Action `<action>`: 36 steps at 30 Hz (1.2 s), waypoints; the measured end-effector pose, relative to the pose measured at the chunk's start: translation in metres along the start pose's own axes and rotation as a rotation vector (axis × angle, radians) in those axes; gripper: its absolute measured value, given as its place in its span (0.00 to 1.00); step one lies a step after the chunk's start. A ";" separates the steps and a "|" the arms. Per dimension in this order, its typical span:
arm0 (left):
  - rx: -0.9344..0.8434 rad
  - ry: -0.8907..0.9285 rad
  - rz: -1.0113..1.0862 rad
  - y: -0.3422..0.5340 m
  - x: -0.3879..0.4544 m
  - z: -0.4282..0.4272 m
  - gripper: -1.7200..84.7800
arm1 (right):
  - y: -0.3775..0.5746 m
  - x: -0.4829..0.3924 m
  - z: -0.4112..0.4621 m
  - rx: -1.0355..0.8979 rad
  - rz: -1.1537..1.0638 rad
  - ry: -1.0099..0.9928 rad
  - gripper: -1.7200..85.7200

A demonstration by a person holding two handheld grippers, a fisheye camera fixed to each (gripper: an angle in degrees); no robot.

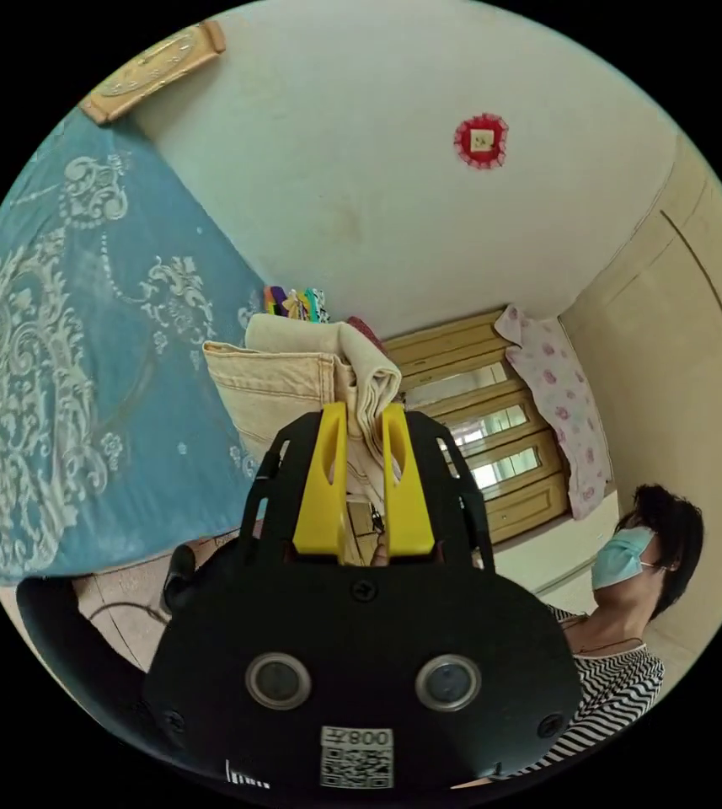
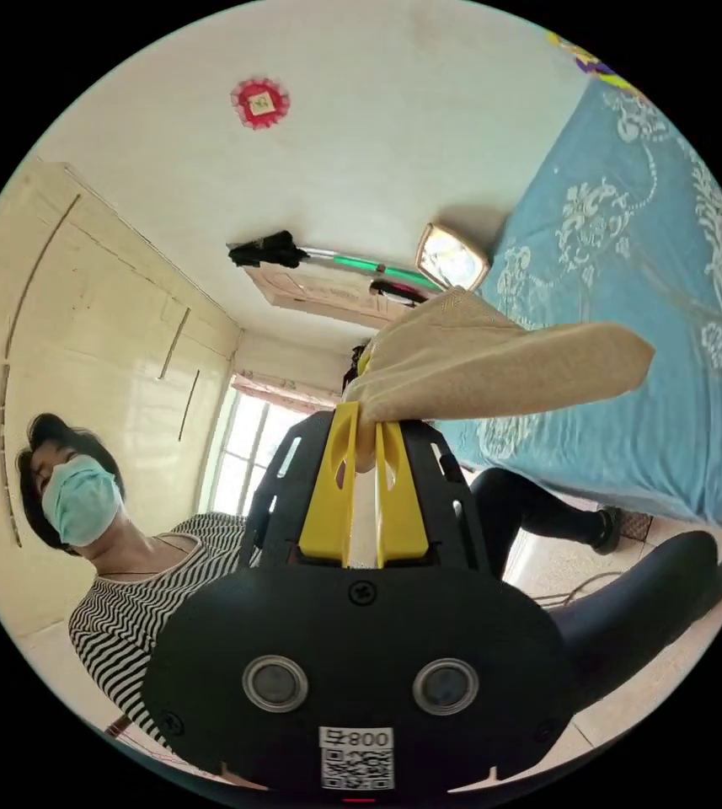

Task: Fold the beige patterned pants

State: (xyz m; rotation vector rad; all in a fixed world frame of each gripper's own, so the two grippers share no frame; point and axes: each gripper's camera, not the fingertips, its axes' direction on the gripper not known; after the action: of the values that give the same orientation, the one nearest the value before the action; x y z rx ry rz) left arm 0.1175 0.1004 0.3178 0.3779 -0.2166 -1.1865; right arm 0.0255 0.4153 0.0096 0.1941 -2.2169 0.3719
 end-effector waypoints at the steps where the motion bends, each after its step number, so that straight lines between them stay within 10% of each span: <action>1: -0.047 0.029 0.058 -0.022 0.017 0.047 0.10 | -0.005 -0.014 -0.013 0.025 -0.023 0.004 0.02; 11: -0.368 0.403 0.317 -0.151 0.131 0.471 0.10 | -0.086 -0.290 -0.227 0.441 -0.414 0.354 0.02; 17: -0.622 0.130 0.285 -0.154 0.093 0.676 0.10 | -0.106 -0.338 -0.299 0.545 -0.260 0.600 0.02; 23: -0.704 -0.009 0.221 -0.141 0.067 0.773 0.10 | -0.113 -0.255 -0.326 0.549 0.171 0.487 0.03; 36: -0.566 -0.182 0.393 -0.120 0.150 0.899 0.04 | -0.167 -0.347 -0.325 0.546 0.305 0.446 0.03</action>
State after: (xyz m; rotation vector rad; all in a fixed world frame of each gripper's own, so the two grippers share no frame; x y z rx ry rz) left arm -0.2536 -0.2335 1.0897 -0.2620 -0.0972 -0.8437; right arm 0.5253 0.3686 -0.0377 0.0514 -1.6634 1.0786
